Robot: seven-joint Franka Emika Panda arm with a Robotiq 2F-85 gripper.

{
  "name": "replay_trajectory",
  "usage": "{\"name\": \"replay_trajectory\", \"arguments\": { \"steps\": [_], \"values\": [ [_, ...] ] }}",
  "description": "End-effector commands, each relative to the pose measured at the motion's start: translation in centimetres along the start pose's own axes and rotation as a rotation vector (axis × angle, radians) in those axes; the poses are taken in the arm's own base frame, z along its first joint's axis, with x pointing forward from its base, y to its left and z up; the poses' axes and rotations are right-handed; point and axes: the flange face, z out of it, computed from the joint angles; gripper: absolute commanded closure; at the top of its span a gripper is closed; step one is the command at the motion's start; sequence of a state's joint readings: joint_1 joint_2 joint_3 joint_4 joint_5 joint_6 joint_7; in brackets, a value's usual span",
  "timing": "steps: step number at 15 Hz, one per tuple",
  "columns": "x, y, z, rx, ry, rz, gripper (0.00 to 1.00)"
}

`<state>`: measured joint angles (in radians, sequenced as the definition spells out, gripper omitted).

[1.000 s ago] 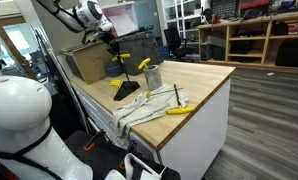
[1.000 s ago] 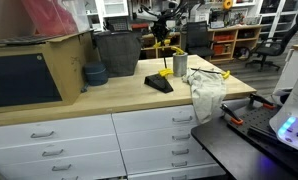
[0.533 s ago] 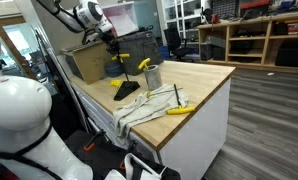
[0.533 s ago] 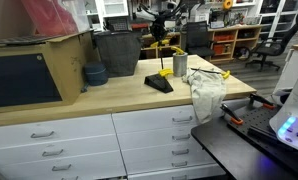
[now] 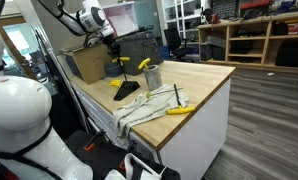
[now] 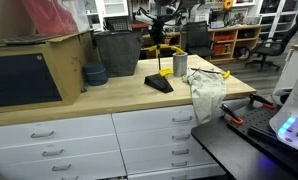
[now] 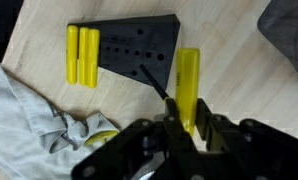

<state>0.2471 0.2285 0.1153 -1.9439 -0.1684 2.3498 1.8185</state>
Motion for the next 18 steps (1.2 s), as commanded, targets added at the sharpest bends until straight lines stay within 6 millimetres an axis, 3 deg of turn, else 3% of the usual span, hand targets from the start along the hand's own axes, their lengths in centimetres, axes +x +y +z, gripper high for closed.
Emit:
{"name": "replay_trajectory", "arguments": {
  "steps": [1,18],
  "values": [
    [-0.1,0.3,0.3,0.009,-0.028,0.046,0.94],
    [-1.4,-1.3,0.5,0.062,-0.027,0.042,0.94]
  ]
}}
